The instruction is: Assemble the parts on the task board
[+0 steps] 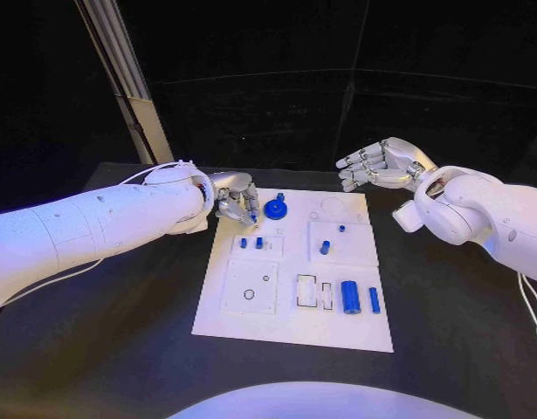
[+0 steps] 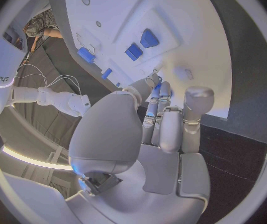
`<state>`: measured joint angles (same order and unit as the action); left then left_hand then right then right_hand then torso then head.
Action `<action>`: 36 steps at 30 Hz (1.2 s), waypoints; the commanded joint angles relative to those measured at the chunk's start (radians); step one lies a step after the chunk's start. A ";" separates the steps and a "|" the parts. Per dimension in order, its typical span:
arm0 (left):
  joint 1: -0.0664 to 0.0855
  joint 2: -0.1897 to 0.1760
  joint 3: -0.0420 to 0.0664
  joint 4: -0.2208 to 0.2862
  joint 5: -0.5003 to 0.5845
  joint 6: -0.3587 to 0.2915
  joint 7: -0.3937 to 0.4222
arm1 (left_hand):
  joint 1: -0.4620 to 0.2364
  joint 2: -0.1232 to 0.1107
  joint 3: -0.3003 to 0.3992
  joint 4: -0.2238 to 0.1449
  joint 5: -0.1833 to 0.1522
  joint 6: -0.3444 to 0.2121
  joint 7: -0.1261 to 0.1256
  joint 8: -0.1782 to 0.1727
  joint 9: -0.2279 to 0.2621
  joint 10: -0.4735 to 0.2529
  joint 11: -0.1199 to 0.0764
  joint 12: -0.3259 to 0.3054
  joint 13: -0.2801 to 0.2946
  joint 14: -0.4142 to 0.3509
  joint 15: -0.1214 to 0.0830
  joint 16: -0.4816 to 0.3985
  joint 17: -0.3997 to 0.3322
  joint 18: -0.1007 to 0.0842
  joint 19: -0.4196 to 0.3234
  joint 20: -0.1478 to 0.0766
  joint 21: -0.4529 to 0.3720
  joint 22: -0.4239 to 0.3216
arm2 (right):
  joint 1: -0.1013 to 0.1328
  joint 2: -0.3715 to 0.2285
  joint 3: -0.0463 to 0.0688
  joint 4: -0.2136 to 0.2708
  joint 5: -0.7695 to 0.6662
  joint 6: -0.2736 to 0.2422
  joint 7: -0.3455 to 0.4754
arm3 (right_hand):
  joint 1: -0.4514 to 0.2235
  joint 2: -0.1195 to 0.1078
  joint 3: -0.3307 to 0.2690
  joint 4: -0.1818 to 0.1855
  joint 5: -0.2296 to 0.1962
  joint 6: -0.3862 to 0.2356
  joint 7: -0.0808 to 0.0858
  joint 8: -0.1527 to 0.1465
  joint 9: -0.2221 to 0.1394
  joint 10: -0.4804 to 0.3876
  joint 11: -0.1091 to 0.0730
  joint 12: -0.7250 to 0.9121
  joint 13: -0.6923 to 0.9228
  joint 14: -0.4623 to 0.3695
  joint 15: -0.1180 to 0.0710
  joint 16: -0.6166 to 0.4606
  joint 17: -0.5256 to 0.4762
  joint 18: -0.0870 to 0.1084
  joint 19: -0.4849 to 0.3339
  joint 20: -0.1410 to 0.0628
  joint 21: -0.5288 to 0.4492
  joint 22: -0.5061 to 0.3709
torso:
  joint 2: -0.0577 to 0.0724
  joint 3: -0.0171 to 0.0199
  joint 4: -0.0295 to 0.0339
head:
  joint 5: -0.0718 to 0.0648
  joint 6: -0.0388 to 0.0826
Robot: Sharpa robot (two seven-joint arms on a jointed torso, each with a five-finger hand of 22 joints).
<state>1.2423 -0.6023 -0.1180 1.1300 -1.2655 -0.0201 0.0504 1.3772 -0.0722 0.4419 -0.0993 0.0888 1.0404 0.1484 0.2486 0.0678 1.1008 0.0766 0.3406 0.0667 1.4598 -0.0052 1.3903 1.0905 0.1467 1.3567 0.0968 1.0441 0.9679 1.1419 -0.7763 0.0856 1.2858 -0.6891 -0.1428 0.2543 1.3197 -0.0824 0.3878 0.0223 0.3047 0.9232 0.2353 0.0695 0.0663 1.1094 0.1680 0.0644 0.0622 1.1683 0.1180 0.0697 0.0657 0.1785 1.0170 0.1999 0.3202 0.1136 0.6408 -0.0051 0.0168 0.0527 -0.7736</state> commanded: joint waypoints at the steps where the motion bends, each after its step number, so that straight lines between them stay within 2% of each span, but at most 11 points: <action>1: 0.001 0.007 -0.001 -0.004 0.009 0.035 -0.010 | -0.011 -0.002 0.003 0.000 -0.004 0.008 -0.001 -0.004 0.001 0.005 0.000 -0.007 0.001 0.008 -0.001 -0.004 -0.003 -0.015 0.004 -0.001 0.005 -0.001 | 0.002 0.000 0.000 0.002 0.003 0.005 0.007 | -0.003 0.000 0.001 -0.003 0.000 -0.009 0.003 -0.001 0.001 -0.008 0.001 0.004 0.000 -0.007 -0.003 -0.005 -0.001 0.001 0.000 0.008 -0.006 -0.001 | 0.001 0.0000 -0.0011 | 0.002 0.000; 5: 0.000 0.015 -0.004 -0.011 0.009 0.041 -0.010 | -0.011 -0.002 0.003 0.000 -0.004 0.009 -0.001 -0.005 0.001 0.006 -0.001 -0.008 0.001 0.008 -0.001 -0.004 -0.004 -0.015 0.004 -0.001 0.004 -0.002 | 0.002 0.001 0.000 0.002 0.003 0.005 0.007 | -0.003 0.000 0.001 -0.003 0.000 -0.009 0.003 -0.001 0.001 -0.008 0.001 0.004 0.000 -0.007 -0.003 -0.005 -0.001 0.001 0.000 0.008 -0.006 -0.001 | 0.001 0.0001 -0.0013 | 0.002 -0.001; 9: -0.001 0.023 -0.016 -0.020 0.009 0.047 -0.011 | -0.011 -0.002 0.003 0.000 -0.004 0.009 -0.001 -0.005 0.001 0.006 -0.001 -0.008 0.001 0.008 -0.001 -0.004 -0.004 -0.015 0.004 -0.001 0.004 -0.002 | 0.002 0.002 0.000 0.002 0.003 0.005 0.007 | -0.002 0.000 0.002 -0.005 0.001 -0.010 0.003 -0.001 0.001 -0.009 0.001 0.004 0.000 -0.008 -0.003 -0.005 -0.001 0.001 0.001 0.008 -0.007 -0.002 | 0.000 0.0004 0.0002 | 0.003 -0.002; 15: -0.003 0.028 -0.025 -0.025 0.009 0.057 -0.012 | -0.012 -0.001 0.004 0.000 -0.004 0.010 -0.002 -0.005 0.001 0.007 -0.001 -0.009 0.001 0.007 -0.001 -0.005 -0.007 -0.015 0.003 -0.001 0.003 -0.002 | 0.002 0.002 0.000 0.002 0.003 0.005 0.007 | -0.002 0.000 0.002 -0.005 0.001 -0.010 0.003 -0.001 0.001 -0.009 0.001 0.004 0.000 -0.008 -0.003 -0.005 -0.001 0.001 0.001 0.008 -0.007 -0.002 | 0.000 -0.0001 -0.0003 | 0.003 -0.002; 24: -0.004 0.031 -0.027 -0.026 0.009 0.059 -0.014 | -0.013 -0.001 0.004 0.000 -0.004 0.013 -0.004 -0.006 0.001 0.011 -0.003 -0.010 0.001 0.006 -0.002 -0.008 -0.013 -0.015 0.002 -0.001 0.002 -0.002 | 0.002 0.001 0.000 0.003 0.003 0.005 0.007 | -0.002 0.000 0.002 -0.005 0.001 -0.010 0.003 -0.001 0.001 -0.009 0.001 0.004 0.000 -0.008 -0.003 -0.005 -0.001 0.001 0.001 0.008 -0.007 -0.002 | 0.000 0.0000 -0.0006 | 0.003 -0.002; 36: -0.004 0.033 -0.028 -0.021 0.009 0.025 -0.001 | -0.016 0.001 0.005 -0.002 -0.004 0.021 -0.007 -0.006 0.003 0.021 -0.006 -0.012 0.003 0.006 -0.005 -0.006 -0.010 -0.015 0.004 -0.003 0.006 0.004 | 0.002 0.001 0.000 0.003 0.003 0.005 0.007 | -0.002 0.000 0.002 -0.005 0.001 -0.010 0.003 -0.001 0.001 -0.009 0.001 0.004 0.000 -0.008 -0.003 -0.005 -0.001 0.001 0.001 0.008 -0.007 -0.002 | 0.001 -0.0005 -0.0008 | 0.001 0.000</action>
<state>1.2392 -0.5711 -0.1446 1.1052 -1.2606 0.0106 0.0419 1.3693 -0.0723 0.4418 -0.0993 0.0889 1.0535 0.1421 0.2447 0.0697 1.1154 0.0697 0.3357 0.0682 1.4632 -0.0086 1.3855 1.0791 0.1468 1.3567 0.0968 1.0440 0.9706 1.1419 -0.7755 0.0855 1.2869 -0.6891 -0.1428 0.2546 1.3198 -0.0824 0.3878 0.0223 0.3047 0.9232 0.2353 0.0695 0.0663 1.1094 0.1680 0.0645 0.0623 1.1647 0.1144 0.0697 0.0657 0.1785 1.0170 0.1999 0.3165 0.1125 0.6411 -0.0053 0.0164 0.0543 -0.7748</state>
